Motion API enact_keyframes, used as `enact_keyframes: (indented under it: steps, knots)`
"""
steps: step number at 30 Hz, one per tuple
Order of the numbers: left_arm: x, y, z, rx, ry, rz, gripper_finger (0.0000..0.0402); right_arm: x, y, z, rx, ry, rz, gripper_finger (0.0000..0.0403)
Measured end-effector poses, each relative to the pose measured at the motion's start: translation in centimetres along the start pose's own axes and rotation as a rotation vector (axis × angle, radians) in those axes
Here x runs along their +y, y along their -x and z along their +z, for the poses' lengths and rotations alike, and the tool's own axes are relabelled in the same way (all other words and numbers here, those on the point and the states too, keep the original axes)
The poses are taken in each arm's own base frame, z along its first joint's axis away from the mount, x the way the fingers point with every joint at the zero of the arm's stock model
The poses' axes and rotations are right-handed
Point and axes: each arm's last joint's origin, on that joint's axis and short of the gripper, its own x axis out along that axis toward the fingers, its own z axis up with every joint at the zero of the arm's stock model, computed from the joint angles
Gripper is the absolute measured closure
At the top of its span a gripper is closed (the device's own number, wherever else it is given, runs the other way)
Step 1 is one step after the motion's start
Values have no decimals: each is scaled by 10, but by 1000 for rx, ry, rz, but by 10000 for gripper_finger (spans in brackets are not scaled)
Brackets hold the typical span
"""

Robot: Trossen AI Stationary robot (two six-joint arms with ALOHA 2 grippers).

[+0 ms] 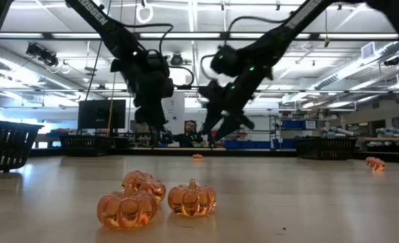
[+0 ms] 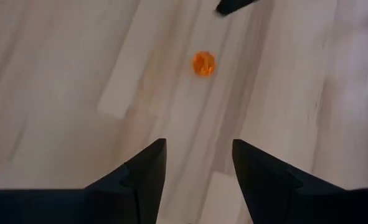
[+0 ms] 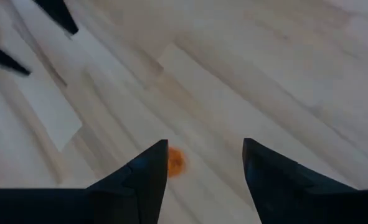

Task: Sort Halloween decoration
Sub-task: Put the orange pumpkin toy into the top right black basket

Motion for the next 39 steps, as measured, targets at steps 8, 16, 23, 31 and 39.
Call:
enact_keyframes:
  steps: [8, 16, 23, 31, 39]
  knots:
    - [0, -3, -7, 37, 32, -4, 208, 21, -35, 7, 182, 82, -34, 196]
    - [1, -3, -6, 25, 24, 11, 208, 32, -55, 1, 245, 145, -16, 197]
    - [1, -3, -5, 16, 19, 14, 208, 31, -57, -3, 266, 154, -56, 222]
    - [1, -3, -4, 1, 11, 17, 208, 29, -56, -5, 285, 147, -91, 349]
    - [1, -3, -4, 1, 29, 17, 208, 27, -21, 2, 330, 130, -106, 397]
